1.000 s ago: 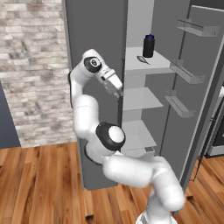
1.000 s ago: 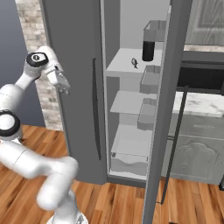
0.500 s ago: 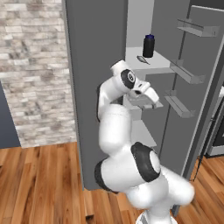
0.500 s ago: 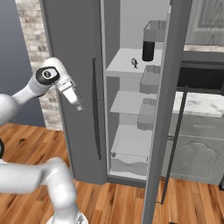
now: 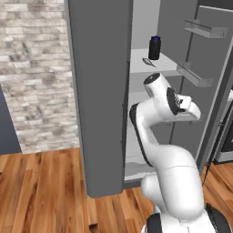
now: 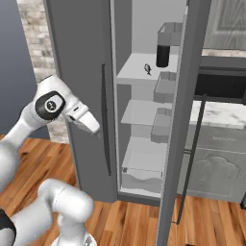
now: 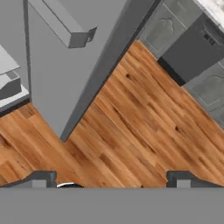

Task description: Pick up the frozen fish from the freezer, place it on any shelf in the fridge, and close the fridge and freezer doors when done.

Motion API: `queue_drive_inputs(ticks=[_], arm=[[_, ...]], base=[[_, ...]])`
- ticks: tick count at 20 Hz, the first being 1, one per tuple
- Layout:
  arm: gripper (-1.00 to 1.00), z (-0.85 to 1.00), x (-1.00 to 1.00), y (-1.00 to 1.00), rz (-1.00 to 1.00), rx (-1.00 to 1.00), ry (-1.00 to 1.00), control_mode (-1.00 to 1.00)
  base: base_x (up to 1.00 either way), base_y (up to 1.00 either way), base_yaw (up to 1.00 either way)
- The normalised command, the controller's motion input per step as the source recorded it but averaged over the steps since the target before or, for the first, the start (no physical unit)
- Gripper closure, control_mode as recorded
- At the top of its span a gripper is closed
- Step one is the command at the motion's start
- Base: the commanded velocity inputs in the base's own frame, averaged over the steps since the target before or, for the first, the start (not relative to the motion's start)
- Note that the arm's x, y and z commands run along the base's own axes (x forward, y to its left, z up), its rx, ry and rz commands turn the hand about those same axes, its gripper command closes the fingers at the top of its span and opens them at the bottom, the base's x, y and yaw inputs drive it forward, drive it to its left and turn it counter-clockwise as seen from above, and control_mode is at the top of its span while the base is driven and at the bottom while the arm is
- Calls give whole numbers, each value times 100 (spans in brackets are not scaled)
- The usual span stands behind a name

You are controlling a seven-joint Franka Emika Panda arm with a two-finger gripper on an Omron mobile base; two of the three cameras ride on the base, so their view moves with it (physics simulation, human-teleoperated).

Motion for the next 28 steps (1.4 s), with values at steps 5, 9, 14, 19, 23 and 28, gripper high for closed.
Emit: queue_drive_inputs(ticks=[5,9,14,19,23,28], arm=[[-100,8,-100,-36,30,5,-5,-100],[-100,3,-100,-84,26,10,-9,-100],[-100,1,-100,-100,21,13,-16,-100],[-100,0,-96,-100,27,10,-30,-100],[-100,0,-47,-100,31,9,-39,-100],[-100,-17,15,-100,26,15,-24,-100]], base=[[0,0,0],[0,0,0],[0,0,0],[0,0,0],[0,0,0],[0,0,0]])
